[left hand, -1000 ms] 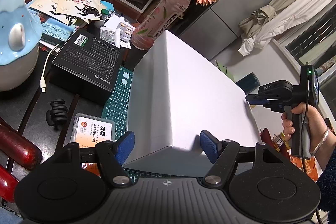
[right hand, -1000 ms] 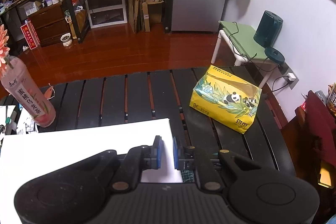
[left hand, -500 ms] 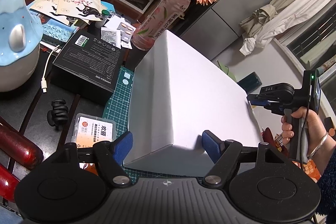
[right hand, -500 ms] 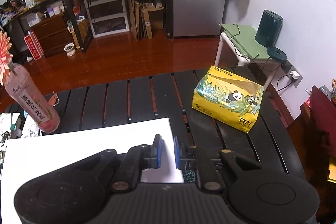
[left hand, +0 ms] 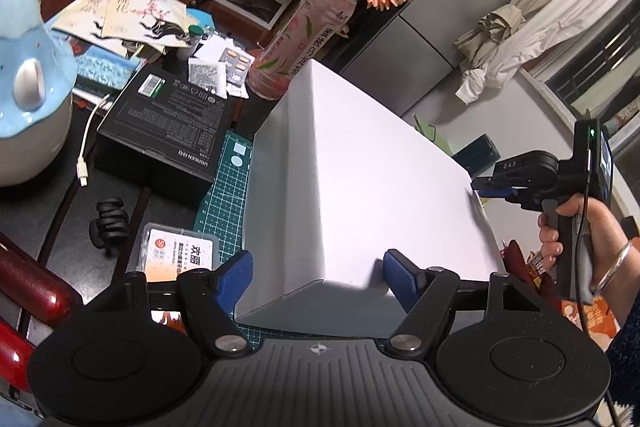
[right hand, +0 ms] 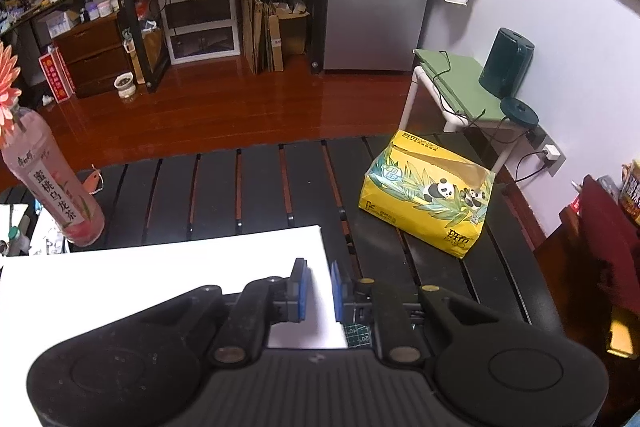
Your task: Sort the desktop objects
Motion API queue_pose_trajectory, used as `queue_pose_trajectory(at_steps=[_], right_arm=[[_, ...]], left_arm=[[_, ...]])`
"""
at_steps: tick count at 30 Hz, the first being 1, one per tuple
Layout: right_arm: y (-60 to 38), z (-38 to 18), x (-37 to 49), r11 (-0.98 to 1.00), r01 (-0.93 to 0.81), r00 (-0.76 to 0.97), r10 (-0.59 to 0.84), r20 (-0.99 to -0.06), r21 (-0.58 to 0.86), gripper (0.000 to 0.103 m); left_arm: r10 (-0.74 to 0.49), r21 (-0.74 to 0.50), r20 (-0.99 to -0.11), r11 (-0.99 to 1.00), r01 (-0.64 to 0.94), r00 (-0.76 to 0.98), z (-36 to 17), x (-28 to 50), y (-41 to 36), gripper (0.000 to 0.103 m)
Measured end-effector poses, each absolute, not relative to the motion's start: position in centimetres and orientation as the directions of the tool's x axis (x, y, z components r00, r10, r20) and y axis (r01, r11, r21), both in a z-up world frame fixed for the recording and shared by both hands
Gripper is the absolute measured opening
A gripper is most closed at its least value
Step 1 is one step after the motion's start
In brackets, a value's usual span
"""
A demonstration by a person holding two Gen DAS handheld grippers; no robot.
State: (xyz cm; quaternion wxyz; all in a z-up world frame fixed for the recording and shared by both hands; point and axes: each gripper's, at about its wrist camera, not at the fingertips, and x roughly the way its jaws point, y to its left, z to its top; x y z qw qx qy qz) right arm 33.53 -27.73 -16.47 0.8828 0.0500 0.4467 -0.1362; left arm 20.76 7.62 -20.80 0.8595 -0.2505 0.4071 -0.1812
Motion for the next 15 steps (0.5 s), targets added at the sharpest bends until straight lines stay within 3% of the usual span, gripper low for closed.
queue_pose_trajectory(at_steps=[2,4,8,10,15], right_arm=[[-27.8,-16.2,33.3,0.961,0.278,0.581,-0.164,-0.797,0.005,0.014],[-27.9,-15.8,32.7,0.958,0.284,0.611,-0.142,-0.779,0.048,0.023],[-27.0,-14.6,31.6,0.972,0.229,0.643,-0.111,-0.757,0.053,0.024],[-26.5,-14.3,30.9,0.978,0.204,0.655,-0.100,-0.749,0.048,0.031],[-24.8,-14.4,29.2,0.986,0.154,0.658,-0.055,-0.751,0.062,0.033]], left_arm=[[-0.521,-0.582,-0.607,0.806,0.111,0.600,-20.8,20.8,7.5,0.068],[-0.533,-0.592,-0.602,0.797,0.116,0.595,-20.7,20.9,7.5,0.068],[-0.539,-0.595,-0.591,0.793,0.127,0.600,-20.4,20.8,7.4,0.068],[-0.538,-0.593,-0.590,0.795,0.130,0.602,-20.3,20.7,7.3,0.068],[-0.531,-0.583,-0.593,0.801,0.132,0.605,-20.2,20.6,7.2,0.068]])
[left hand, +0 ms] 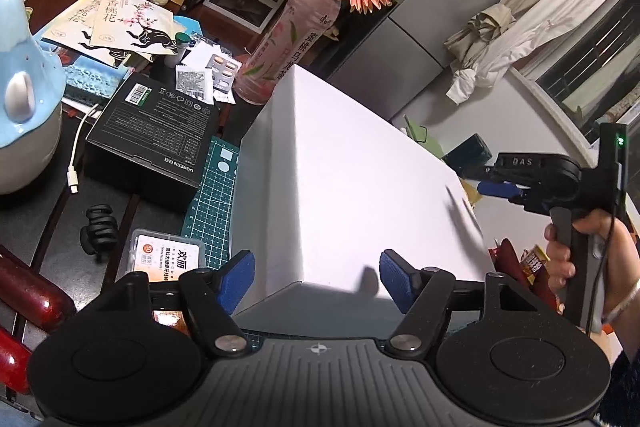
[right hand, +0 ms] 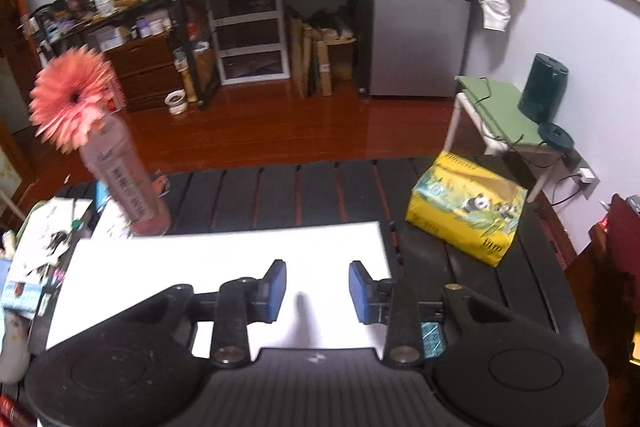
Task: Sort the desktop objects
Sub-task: 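Open the left gripper and pull both grippers back from the white box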
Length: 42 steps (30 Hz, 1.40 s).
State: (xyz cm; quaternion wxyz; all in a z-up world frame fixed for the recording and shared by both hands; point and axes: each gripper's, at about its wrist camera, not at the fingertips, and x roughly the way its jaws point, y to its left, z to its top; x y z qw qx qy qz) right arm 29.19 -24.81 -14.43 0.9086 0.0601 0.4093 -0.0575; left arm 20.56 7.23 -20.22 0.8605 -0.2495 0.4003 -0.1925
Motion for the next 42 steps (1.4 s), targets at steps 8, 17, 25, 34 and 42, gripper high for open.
queue_pose_trajectory(at_steps=[8,17,25,34,42], right_arm=[[-22.5,-13.7,26.0,0.989,0.082,0.676,0.036,-0.736,0.124,0.033],[-20.5,-13.7,21.4,0.991,0.038,0.723,0.063,-0.687,0.132,0.041],[-18.6,-13.9,17.3,0.999,-0.014,0.781,0.031,-0.624,0.032,0.047],[-17.3,-13.8,11.7,0.996,-0.086,0.823,0.063,-0.564,-0.014,0.071],[-16.5,-14.1,7.7,0.994,-0.102,0.822,0.060,-0.566,-0.043,0.080]], left_arm=[[-0.528,-0.571,-0.586,0.807,0.149,0.615,-20.0,20.2,6.9,0.068],[-0.524,-0.553,-0.580,0.815,0.171,0.624,-19.9,19.7,6.6,0.068],[-0.497,-0.509,-0.566,0.838,0.196,0.657,-19.6,18.9,6.3,0.068],[-0.441,-0.432,-0.568,0.878,0.204,0.695,-19.0,17.3,5.8,0.076],[-0.398,-0.368,-0.575,0.906,0.208,0.715,-18.4,15.7,5.2,0.079]])
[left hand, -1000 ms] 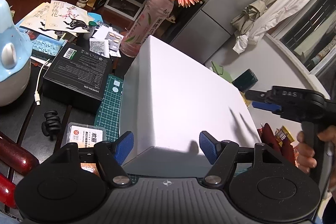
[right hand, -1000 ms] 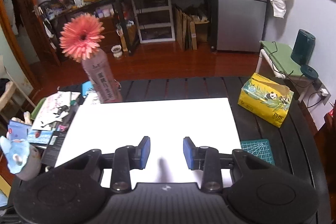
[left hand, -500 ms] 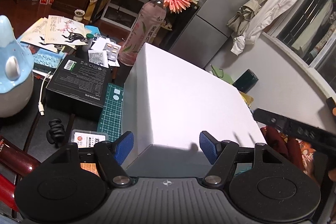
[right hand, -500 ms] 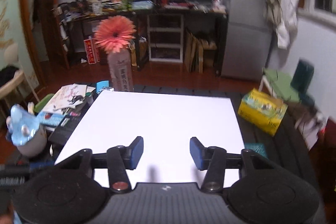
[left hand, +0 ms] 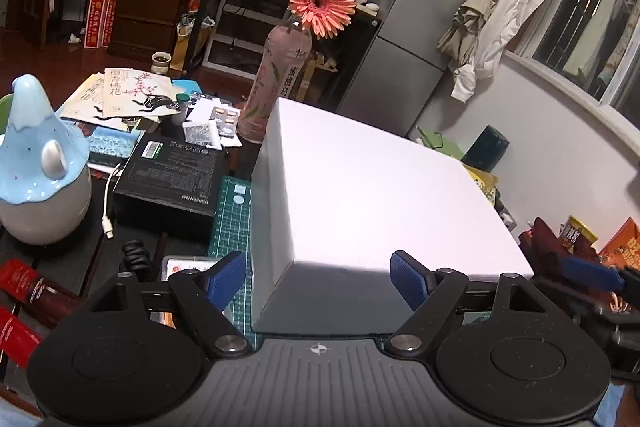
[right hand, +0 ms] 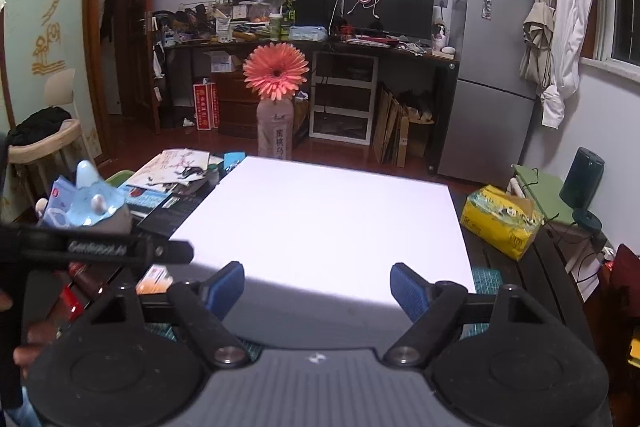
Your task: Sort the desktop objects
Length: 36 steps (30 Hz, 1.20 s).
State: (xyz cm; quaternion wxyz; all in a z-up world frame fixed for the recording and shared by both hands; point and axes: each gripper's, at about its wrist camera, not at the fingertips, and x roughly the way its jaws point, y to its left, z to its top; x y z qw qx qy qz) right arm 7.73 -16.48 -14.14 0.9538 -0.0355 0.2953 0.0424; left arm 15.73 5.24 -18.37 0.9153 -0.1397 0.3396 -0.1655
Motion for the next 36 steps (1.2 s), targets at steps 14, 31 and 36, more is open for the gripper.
queue_pose_trajectory(at_steps=[14,31,36], right_arm=[[-17.9,-15.6,4.7,1.000,-0.005,0.781,0.009,-0.624,0.009,0.080],[-18.1,-15.7,3.8,0.998,0.001,0.719,0.040,-0.694,0.060,0.080],[-17.9,-15.2,3.4,0.998,-0.008,0.722,0.044,-0.690,0.055,0.087]], left_arm=[[-0.389,-0.330,-0.614,0.917,0.224,0.687,-19.0,12.1,4.5,0.079],[-0.326,-0.225,-0.641,0.945,0.236,0.695,-19.6,8.8,2.2,0.079],[-0.319,-0.199,-0.625,0.948,0.249,0.712,-18.9,7.4,1.7,0.079]])
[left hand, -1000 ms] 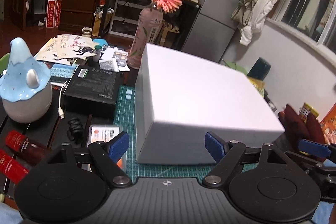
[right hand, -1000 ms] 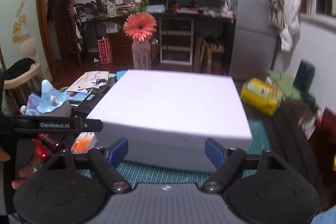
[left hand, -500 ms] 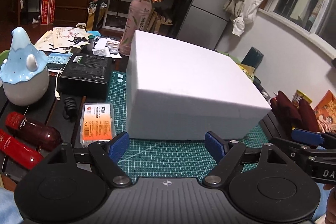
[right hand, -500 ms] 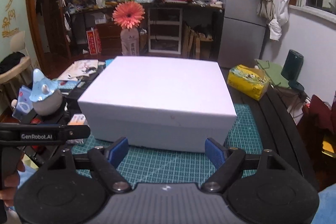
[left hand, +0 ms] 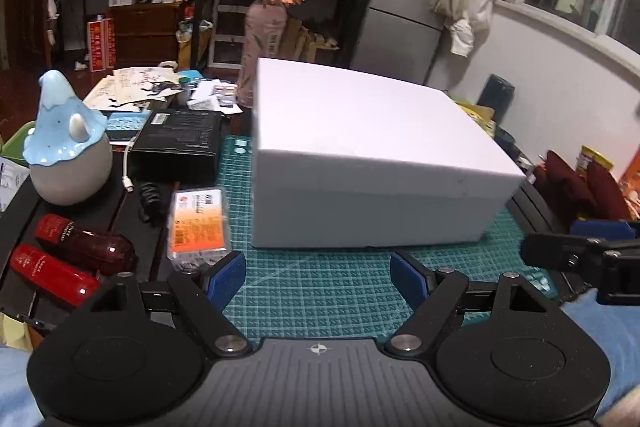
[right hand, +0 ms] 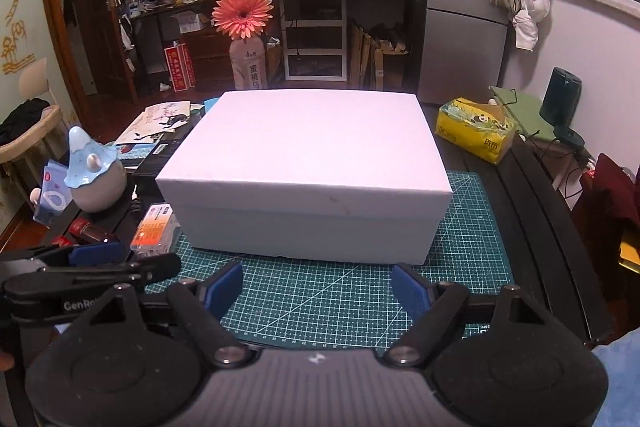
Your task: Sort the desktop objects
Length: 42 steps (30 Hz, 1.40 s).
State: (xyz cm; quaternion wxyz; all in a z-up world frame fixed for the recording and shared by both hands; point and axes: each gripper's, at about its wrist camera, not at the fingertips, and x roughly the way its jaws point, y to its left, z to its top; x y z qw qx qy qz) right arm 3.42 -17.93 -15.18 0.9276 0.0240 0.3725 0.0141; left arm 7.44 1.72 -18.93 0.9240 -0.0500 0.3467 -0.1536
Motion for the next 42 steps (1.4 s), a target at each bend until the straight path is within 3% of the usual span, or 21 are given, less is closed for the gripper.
queue_pose_trajectory(at_steps=[14,23,32,42], right_arm=[[-18.0,-12.2,1.5,0.994,0.106,0.787,-0.073,-0.613,0.018,0.093],[-18.4,-11.1,1.4,0.985,0.171,0.767,-0.132,-0.628,0.002,0.094],[-18.5,-10.2,1.1,0.987,0.161,0.773,-0.109,-0.625,0.027,0.094],[-18.1,-9.8,1.3,0.990,0.142,0.762,-0.102,-0.639,0.012,0.094]], left_arm=[[-0.328,-0.215,-0.624,0.945,0.248,0.709,-17.2,5.4,0.6,0.084],[-0.227,-0.117,-0.599,0.974,0.196,0.768,-15.5,3.7,-0.3,0.093],[-0.127,-0.024,-0.575,0.990,0.139,0.808,-14.6,3.1,-0.9,0.091],[-0.166,0.018,-0.543,0.978,0.209,0.823,-12.2,2.6,-1.1,0.087]])
